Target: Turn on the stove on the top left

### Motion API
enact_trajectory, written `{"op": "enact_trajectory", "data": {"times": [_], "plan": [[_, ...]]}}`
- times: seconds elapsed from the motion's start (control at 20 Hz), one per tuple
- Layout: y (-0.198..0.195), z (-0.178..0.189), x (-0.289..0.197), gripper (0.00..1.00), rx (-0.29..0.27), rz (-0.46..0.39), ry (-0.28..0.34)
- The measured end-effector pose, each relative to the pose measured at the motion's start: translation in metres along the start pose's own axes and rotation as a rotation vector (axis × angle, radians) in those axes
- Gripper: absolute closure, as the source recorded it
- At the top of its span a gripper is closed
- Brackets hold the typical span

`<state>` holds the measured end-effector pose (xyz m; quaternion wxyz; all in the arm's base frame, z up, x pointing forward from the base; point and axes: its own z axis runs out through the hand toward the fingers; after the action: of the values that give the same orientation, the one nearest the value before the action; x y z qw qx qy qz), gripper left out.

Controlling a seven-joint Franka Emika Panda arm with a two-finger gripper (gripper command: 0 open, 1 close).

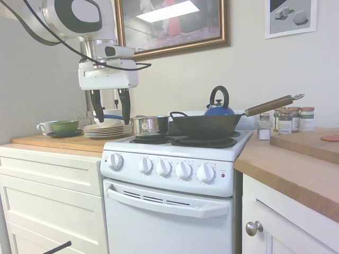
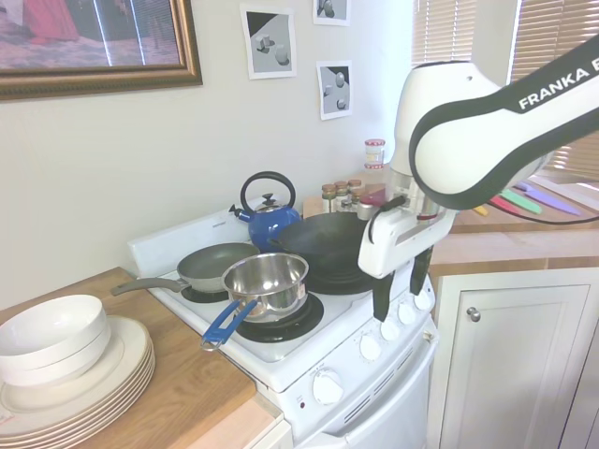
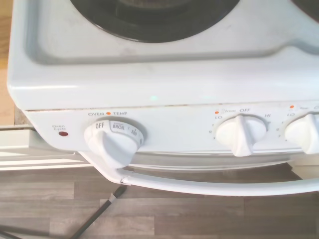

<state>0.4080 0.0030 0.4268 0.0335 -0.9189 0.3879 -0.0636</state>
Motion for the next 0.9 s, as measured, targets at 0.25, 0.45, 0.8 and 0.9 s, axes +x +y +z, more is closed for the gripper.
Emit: {"op": "enact_trajectory", "data": {"times": [0.25,0.45,0.8,0.9], "plan": [[-0.002,0.003,0.002,0.00,-0.011,-0.010,0.003],[-0.007,0.024,0.014,0.00,-0.048,-0.027,-0.001],[-0.017,0.047,0.057,1.00,-0.090,-0.016,-0.015],[-0.016,0.054,0.069,1.00,-0.102,-0.007,-0.021]]}}
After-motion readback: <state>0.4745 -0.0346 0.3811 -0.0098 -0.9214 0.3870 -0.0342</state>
